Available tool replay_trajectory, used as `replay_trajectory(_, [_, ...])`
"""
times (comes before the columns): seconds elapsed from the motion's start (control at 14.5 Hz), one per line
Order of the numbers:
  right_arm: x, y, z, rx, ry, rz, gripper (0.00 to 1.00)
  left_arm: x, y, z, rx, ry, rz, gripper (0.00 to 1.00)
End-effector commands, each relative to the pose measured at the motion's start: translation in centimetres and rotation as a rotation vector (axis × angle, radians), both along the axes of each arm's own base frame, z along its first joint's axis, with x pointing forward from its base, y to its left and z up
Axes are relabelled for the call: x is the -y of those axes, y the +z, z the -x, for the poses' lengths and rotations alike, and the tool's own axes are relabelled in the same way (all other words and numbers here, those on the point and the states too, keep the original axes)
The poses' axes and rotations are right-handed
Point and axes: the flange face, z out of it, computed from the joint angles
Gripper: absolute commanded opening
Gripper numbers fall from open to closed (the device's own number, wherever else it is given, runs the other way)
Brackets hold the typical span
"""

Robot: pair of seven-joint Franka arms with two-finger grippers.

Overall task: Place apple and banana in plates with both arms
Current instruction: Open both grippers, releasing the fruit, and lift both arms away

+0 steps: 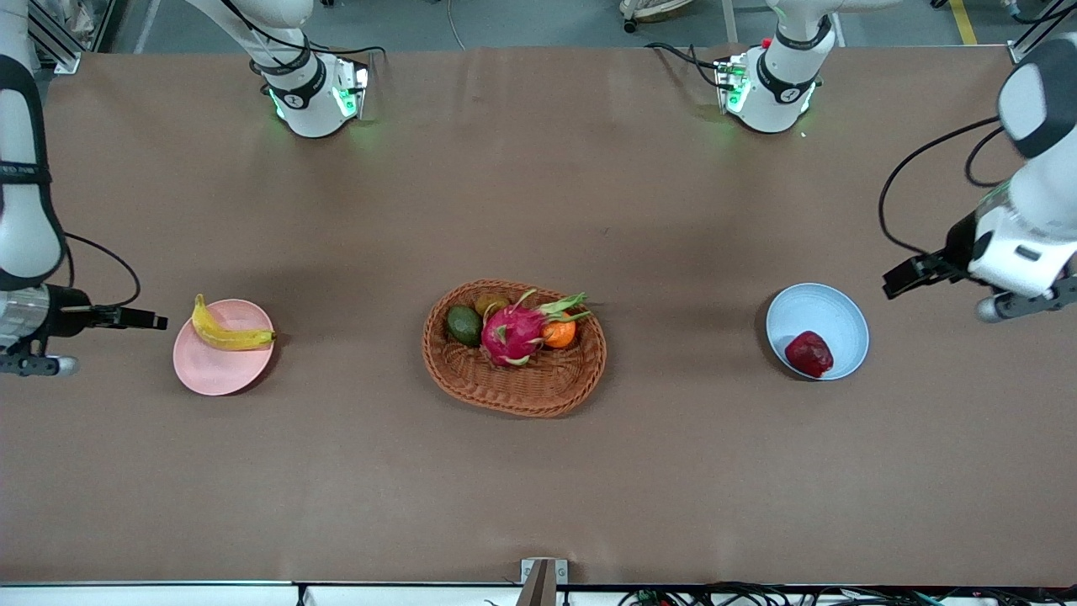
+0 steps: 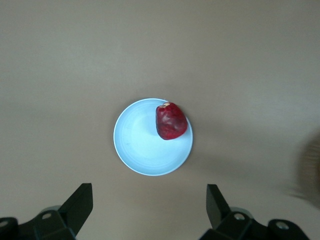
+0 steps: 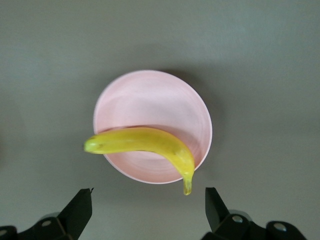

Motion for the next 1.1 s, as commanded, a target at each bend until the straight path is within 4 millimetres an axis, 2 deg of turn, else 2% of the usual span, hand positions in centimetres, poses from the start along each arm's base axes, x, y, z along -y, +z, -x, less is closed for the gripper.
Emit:
replay_trajectory(0.0, [-3.8, 4.9, -0.9, -0.004, -0.039, 0.09, 1.0, 0.4, 4.3, -0.4, 0.024, -0.07, 0.052, 1.0])
replay_trajectory(0.07, [-5.6, 6.6, -0.8, -0.003, -0.053, 0.115, 1.0, 0.3, 5.3, -0.4, 0.042, -0.109, 0.051, 1.0])
replay_trajectory(0.21, [-9.0, 8.7, -0.7, -0.011, -0.026, 0.129, 1.0, 0.0, 7.5, 0.0, 0.066, -0.13, 0.047, 1.0])
replay_trajectory(0.28, [-9.9, 10.0, -0.8, -0.012, -0.01, 0.136, 1.0, -0.2, 8.7, 0.3, 0.074, -0.135, 0.046, 1.0])
replay_trajectory(0.55, [-13.4, 15.7, -1.0, -0.007, 0.059, 0.178, 1.0, -1.7, 9.9, 2.4, 0.027, -0.179, 0.043, 1.0])
replay_trajectory(0.76, [-14.8, 17.9, -1.0, -0.001, 0.081, 0.189, 1.0, -1.7, 10.2, 2.5, 0.036, -0.18, 0.043, 1.0])
replay_trajectory(1.03, [-14.6, 18.5, -1.1, 0.016, 0.069, 0.178, 1.0, -1.8, 10.1, 2.0, 0.053, -0.191, 0.024, 1.0])
